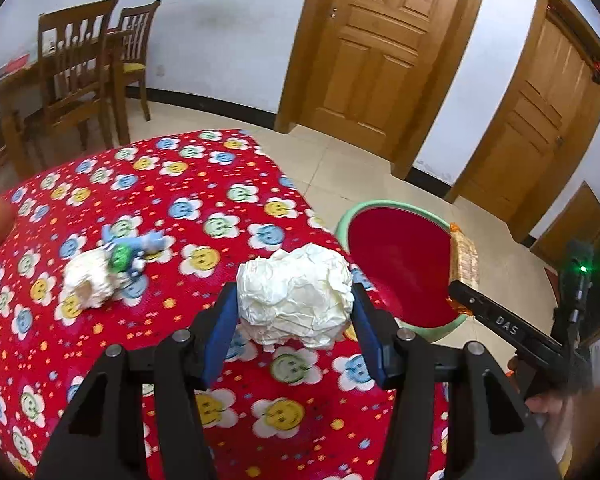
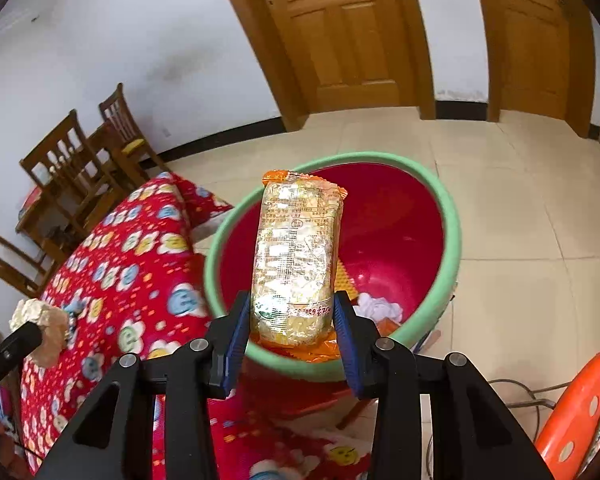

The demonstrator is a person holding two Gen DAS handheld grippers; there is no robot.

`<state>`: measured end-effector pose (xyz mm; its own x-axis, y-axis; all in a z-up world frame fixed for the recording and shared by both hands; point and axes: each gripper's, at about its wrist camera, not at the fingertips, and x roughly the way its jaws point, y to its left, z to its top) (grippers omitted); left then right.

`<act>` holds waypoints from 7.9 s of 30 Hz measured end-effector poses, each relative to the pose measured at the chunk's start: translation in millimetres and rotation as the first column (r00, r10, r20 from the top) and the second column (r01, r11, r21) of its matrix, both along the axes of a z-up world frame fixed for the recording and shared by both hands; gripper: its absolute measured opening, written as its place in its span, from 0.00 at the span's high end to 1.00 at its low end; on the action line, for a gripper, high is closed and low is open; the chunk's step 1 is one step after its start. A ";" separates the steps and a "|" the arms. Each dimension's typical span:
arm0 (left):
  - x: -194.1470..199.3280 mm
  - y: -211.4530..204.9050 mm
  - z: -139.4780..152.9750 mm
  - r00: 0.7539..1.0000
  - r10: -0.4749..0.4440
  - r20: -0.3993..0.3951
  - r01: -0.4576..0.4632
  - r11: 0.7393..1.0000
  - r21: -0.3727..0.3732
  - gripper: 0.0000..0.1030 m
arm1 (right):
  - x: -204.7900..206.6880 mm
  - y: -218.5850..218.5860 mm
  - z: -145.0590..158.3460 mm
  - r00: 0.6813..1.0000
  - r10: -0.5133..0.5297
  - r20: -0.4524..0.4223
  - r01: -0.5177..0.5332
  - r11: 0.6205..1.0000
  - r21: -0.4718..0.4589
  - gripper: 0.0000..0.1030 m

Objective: Collect trash
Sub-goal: 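Carry the tissue and wrapper over the bucket and open the right tool, then move back to the table and grasp another white tissue wad with the left tool, then grasp the green toy figure with the right tool while the left tool holds the tissue, then carry the tissue and green figure over the bucket and open both tools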

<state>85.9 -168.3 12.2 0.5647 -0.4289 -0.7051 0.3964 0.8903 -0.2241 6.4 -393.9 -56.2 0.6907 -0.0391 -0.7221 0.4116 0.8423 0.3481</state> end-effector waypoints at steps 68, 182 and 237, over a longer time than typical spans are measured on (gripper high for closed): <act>22.9 -96.1 -17.4 0.994 -0.108 -0.015 0.108 0.992 0.069 0.30 | -46.0 -40.4 21.8 0.984 -0.132 0.118 0.125 0.990 0.066 0.40; 61.3 256.3 -48.3 0.818 0.572 -0.051 -0.573 0.820 0.003 0.64 | 168.3 320.5 -6.9 0.917 0.377 -0.131 -0.393 0.908 -0.143 0.29; 53.5 197.7 -24.2 0.894 0.447 0.008 -0.447 0.894 0.031 0.64 | 28.7 80.6 45.5 0.998 0.047 0.029 -0.043 0.991 -0.126 0.53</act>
